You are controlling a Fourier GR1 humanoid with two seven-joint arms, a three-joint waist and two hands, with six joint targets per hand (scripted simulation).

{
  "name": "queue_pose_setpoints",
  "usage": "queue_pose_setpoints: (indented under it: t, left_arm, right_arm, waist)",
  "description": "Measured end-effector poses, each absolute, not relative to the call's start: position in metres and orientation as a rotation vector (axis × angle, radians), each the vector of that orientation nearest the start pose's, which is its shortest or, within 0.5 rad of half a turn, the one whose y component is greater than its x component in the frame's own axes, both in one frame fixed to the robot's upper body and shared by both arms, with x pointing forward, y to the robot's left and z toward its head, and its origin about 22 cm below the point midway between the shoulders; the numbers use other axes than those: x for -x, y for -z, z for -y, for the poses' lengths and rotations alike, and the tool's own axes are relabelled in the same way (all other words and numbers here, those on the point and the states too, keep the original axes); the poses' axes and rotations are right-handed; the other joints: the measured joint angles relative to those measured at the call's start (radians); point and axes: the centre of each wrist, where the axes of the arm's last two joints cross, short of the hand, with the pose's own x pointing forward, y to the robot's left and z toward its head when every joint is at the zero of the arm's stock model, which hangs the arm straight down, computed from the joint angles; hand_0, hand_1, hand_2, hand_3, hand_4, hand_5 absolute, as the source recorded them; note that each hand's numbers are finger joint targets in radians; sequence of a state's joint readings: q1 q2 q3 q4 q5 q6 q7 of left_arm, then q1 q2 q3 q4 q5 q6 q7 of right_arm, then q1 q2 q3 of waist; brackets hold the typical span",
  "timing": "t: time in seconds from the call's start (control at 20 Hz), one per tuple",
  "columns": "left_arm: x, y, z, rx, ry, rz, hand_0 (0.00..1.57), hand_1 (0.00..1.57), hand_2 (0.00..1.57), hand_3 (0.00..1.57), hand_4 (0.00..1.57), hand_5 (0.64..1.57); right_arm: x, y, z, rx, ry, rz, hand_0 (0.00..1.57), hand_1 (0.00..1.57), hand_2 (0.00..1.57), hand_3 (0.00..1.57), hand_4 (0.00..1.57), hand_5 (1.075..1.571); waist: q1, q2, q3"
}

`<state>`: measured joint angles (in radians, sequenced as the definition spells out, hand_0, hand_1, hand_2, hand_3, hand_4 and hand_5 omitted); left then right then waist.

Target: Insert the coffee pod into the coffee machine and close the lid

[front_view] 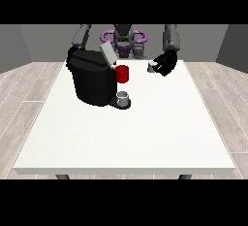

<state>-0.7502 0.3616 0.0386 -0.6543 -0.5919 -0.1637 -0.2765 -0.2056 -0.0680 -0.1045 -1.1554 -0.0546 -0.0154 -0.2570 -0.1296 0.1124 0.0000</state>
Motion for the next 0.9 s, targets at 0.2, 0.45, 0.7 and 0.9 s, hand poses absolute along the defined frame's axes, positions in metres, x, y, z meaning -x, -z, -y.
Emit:
queue_pose_setpoints:
  t: [0.2, 0.45, 0.7, 0.9]
  left_arm:
    - [-0.409, -0.050, -0.276, -0.424, 0.947, 1.447, 1.26, 1.26, 1.31, 1.26, 0.58, 1.571]
    - [-0.410, -0.053, -0.244, -0.357, 0.961, 1.418, 1.46, 1.46, 1.47, 1.42, 0.63, 1.571]
    - [-0.416, -0.070, -0.225, -0.338, 0.960, 1.440, 1.36, 1.36, 1.41, 1.36, 0.66, 1.571]
    - [-0.425, -0.098, -0.212, -0.321, 0.915, 1.478, 1.41, 1.41, 1.44, 1.37, 0.62, 1.571]
  right_arm:
    - [-0.280, 0.056, 0.252, 0.063, 0.039, 1.583, 0.00, 0.00, 0.00, 0.00, 0.25, 1.571]
    - [-0.274, 0.064, 0.267, 0.080, 0.051, 1.540, 0.00, 0.00, 0.00, 0.00, 0.31, 1.571]
    - [-0.272, 0.065, 0.264, 0.086, 0.041, 1.533, 0.00, 0.00, 0.00, 0.00, 0.20, 1.571]
    - [-0.273, 0.065, 0.276, 0.076, 0.049, 1.555, 0.00, 0.00, 0.00, 0.00, 0.21, 1.571]
  waist:
    - [0.016, -0.038, 0.0002]
    - [0.032, -0.097, 0.0002]
    - [0.019, -0.106, 0.0000]
    - [0.009, -0.090, 0.0003]
